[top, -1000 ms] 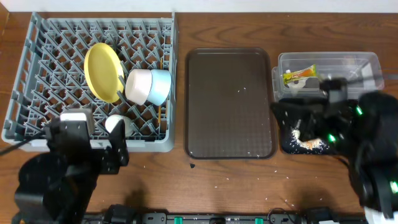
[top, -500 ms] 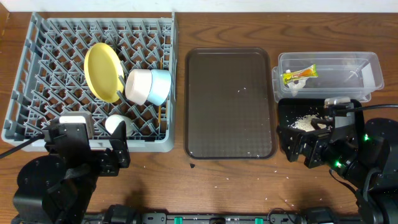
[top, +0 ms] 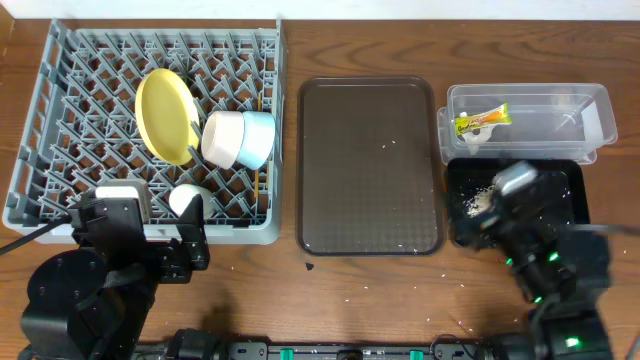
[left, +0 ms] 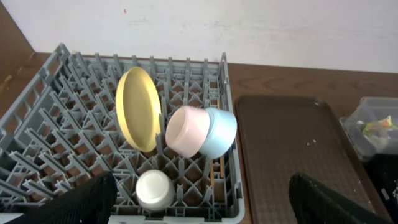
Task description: Sort waste into correct bins and load items into the dishwasher
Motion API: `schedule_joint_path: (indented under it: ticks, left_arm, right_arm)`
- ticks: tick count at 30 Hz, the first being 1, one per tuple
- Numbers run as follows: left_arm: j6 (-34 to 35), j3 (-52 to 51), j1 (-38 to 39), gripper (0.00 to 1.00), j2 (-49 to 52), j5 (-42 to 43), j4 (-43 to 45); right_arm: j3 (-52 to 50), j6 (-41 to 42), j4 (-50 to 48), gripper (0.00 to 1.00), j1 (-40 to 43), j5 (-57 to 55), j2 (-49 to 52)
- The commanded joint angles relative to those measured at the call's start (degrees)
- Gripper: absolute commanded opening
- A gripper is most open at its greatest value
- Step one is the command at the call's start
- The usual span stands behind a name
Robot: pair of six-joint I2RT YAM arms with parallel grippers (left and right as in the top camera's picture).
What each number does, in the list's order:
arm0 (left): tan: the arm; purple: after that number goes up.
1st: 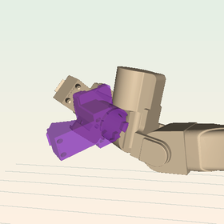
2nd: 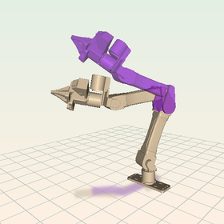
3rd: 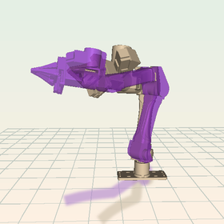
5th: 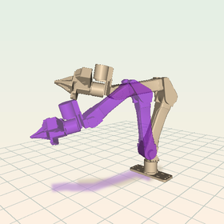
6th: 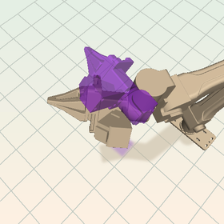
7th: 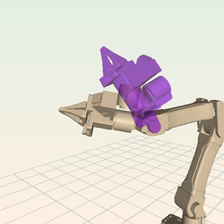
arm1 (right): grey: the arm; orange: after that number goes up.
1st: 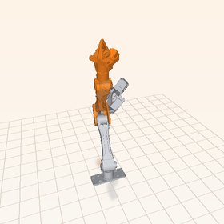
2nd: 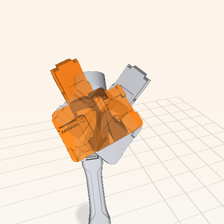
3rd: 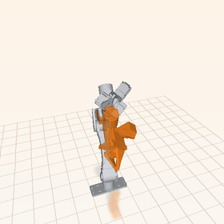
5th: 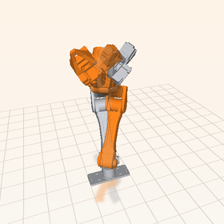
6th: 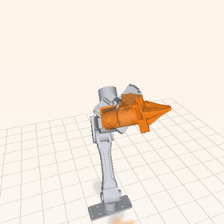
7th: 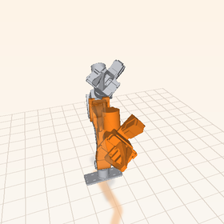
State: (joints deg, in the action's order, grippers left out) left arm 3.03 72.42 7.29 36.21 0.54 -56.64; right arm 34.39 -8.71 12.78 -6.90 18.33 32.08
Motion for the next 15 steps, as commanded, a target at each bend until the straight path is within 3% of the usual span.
schedule_joint_path:
  ticks: [1,10,15]
  left_arm:
    - [0.3,0.7,0.1,0.89,0.0,0.5,0.0]
    - [0.3,0.7,0.1,0.89,0.0,0.5,0.0]
    - [0.3,0.7,0.1,0.9,0.0,0.5,0.0]
  right_arm:
    - [-12.7,-2.5,-1.7,0.99,1.0,3.4,-10.3]
    - [-26.6,-2.2,-1.7,0.99,5.3,-0.3,-30.9]
    - [-30.2,-1.7,-5.8,0.99,6.3,-1.2,-31.7]
